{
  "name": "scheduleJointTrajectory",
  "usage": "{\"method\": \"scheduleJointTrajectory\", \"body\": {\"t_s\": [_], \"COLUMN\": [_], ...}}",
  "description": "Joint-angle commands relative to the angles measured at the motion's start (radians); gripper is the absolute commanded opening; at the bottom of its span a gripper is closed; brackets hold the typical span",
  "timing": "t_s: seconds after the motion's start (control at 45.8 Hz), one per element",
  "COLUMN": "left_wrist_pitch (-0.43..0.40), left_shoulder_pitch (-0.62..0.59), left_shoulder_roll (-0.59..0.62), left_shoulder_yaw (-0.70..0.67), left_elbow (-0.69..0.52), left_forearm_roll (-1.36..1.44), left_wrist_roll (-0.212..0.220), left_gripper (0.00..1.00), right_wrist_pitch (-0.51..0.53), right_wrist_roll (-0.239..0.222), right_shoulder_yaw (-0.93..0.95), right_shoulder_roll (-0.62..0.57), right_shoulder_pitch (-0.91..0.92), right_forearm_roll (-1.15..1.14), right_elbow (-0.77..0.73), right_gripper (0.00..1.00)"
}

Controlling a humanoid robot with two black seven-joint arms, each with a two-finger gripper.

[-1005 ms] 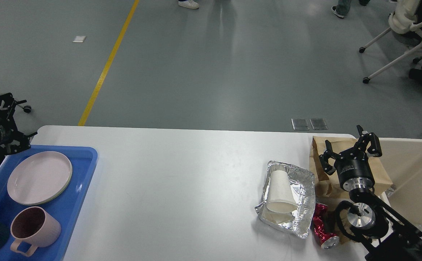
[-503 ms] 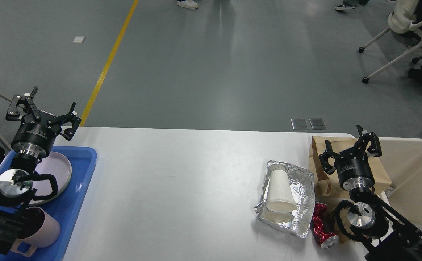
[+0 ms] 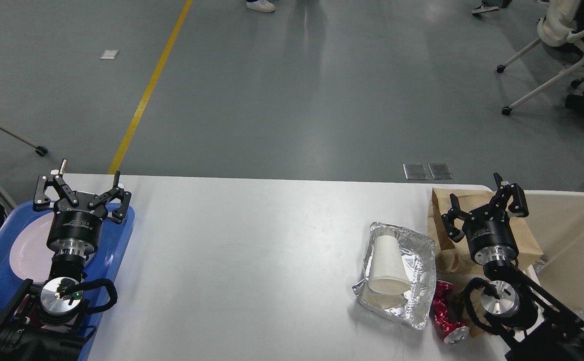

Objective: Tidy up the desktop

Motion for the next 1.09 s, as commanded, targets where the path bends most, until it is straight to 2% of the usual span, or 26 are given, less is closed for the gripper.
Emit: {"method": "scheduleJointTrajectory", "body": {"t_s": [0.0,0.219,0.415,0.634,0.699,0.896,0.983,1.071], "left_wrist_pitch": [0.001,-0.017,-0.039,-0.033,-0.039,-0.051,-0.053,-0.056], "left_shoulder_pitch": [0.001,0.013,0.011,0.011,0.013,0.016,0.014,0.014], "left_shoulder_roll": [-0.01,-0.006,-0.009,-0.018,-0.03,-0.012,-0.012,-0.018], "left_shoulder_yaw": [0.001,-0.001,0.001,-0.003,0.004,0.116,0.119,0.122], "left_elbow": [0.003,0.005,0.005,0.002,0.003,0.003,0.005,0.012], "left_forearm_roll": [0.001,-0.003,-0.026,-0.029,-0.028,-0.014,-0.023,-0.025], "left_wrist_roll": [0.0,-0.015,-0.005,-0.014,-0.001,-0.012,-0.003,-0.012], "left_gripper": [0.96,0.96,0.96,0.96,0.96,0.96,0.96,0.96], "right_wrist_pitch": [0.0,0.0,0.0,0.0,0.001,0.0,0.0,0.0], "right_wrist_roll": [0.0,0.0,0.0,0.0,0.0,0.0,0.0,0.0], "right_shoulder_yaw": [0.0,0.0,0.0,0.0,0.0,0.0,0.0,0.0], "right_shoulder_roll": [0.0,0.0,0.0,0.0,0.0,0.0,0.0,0.0], "right_shoulder_pitch": [0.0,0.0,0.0,0.0,0.0,0.0,0.0,0.002], "right_forearm_roll": [0.0,0.0,0.0,0.0,0.0,0.0,0.0,0.0], "right_elbow": [0.0,0.0,0.0,0.0,0.0,0.0,0.0,0.0], "right_gripper": [1.0,1.0,1.0,1.0,1.0,1.0,1.0,1.0]}}
